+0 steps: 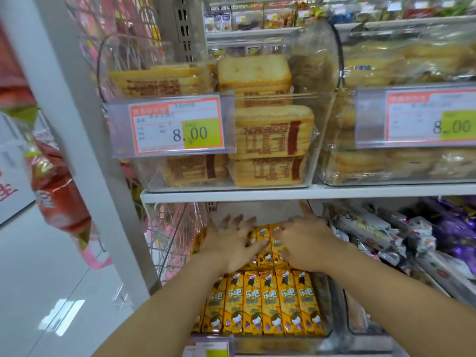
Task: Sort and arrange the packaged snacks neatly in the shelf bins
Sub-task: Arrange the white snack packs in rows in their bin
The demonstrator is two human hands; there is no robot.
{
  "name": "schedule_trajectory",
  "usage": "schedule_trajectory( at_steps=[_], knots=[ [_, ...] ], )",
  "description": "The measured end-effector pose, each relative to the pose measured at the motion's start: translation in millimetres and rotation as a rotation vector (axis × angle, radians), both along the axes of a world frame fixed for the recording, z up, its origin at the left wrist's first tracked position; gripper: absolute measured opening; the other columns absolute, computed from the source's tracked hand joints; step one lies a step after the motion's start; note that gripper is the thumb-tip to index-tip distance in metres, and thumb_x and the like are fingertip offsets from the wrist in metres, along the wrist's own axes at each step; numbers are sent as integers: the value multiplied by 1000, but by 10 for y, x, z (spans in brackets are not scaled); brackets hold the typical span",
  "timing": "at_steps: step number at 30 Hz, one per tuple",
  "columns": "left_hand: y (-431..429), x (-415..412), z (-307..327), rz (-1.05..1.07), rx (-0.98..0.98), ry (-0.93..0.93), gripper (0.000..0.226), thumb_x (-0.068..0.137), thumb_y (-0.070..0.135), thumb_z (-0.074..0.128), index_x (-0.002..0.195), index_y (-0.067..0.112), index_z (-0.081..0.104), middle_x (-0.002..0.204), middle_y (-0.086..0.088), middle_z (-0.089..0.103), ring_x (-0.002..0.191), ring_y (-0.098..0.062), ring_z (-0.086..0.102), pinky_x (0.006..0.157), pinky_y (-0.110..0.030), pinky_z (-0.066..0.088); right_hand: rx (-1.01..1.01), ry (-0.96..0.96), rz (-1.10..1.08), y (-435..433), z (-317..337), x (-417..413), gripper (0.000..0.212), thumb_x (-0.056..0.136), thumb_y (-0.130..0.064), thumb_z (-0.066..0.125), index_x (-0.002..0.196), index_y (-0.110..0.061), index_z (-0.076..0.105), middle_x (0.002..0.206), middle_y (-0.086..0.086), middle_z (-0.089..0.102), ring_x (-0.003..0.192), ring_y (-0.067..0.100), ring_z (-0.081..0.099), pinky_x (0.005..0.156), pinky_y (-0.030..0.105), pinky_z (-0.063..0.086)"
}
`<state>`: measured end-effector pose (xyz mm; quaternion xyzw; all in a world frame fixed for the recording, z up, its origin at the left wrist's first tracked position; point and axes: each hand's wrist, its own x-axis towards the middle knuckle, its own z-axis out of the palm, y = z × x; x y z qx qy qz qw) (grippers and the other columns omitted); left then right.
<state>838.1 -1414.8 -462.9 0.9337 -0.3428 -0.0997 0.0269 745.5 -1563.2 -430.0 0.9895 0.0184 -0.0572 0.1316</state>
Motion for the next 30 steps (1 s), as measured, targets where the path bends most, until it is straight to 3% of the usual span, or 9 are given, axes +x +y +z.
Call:
schedule_trajectory(
  at_steps=[4,7,11,13,15,18,25,28,30],
  knots=[
    [258,-16,-27,174,-24,104,76,88,72,19,151,34,-3,159,-6,-11,146,-30,-10,117,-52,4,121,57,22,221,-39,-154,56,95,-47,41,144,-20,34,149,7,34,137,27,29,115,47,11],
    [344,-124,-167,129,-17,77,73,91,67,19,151,32,-3,160,-3,-11,146,-25,-11,119,-45,5,163,251,-48,353,-49,-215,61,95,-48,41,145,-15,30,151,7,29,134,31,34,108,47,33],
    [368,-141,-99,102,-2,108,70,94,64,18,151,31,-6,158,-3,-17,145,-24,-15,119,-45,0,206,276,-65,382,-10,-216,60,94,-49,44,142,-15,35,148,7,34,129,29,42,102,45,41],
    [409,-182,-25,84,-44,159,69,93,64,19,151,34,-5,157,-2,-22,144,-23,-20,118,-46,-3,277,229,-20,380,9,-274,67,91,-54,46,145,-18,30,152,8,28,134,29,35,107,45,36],
    [515,-307,13,24,-90,206,71,90,68,24,149,40,-4,156,1,-24,142,-22,-27,117,-51,-4,323,291,12,396,39,-386,87,85,-61,53,151,-23,11,159,4,5,144,29,13,116,45,22],
    [698,-571,-1,-103,46,222,78,84,73,31,147,47,-7,155,5,-26,141,-22,-29,114,-56,-11,289,424,17,478,34,-532,100,79,-63,59,151,-27,-2,159,4,-8,146,29,-1,117,46,13],
    [733,-648,-79,-127,108,184,85,81,75,36,146,47,-9,154,4,-29,141,-24,-29,112,-58,-14,382,351,-15,602,-70,-741,85,88,-59,48,151,-27,1,158,3,-15,144,28,-16,116,46,3],
    [705,-648,-33,-127,149,196,87,81,75,40,146,48,-10,154,3,-30,141,-26,-28,112,-59,-12,363,319,62,659,-99,-954,71,96,-47,43,151,-23,5,159,6,-9,145,26,-9,117,40,4],
    [638,-628,54,-108,224,215,93,79,75,44,147,45,-11,154,1,-30,142,-29,-26,113,-59,-7,406,293,95,611,-64,-1036,62,99,-37,42,151,-19,13,158,9,8,145,25,6,117,39,12]
  ],
)
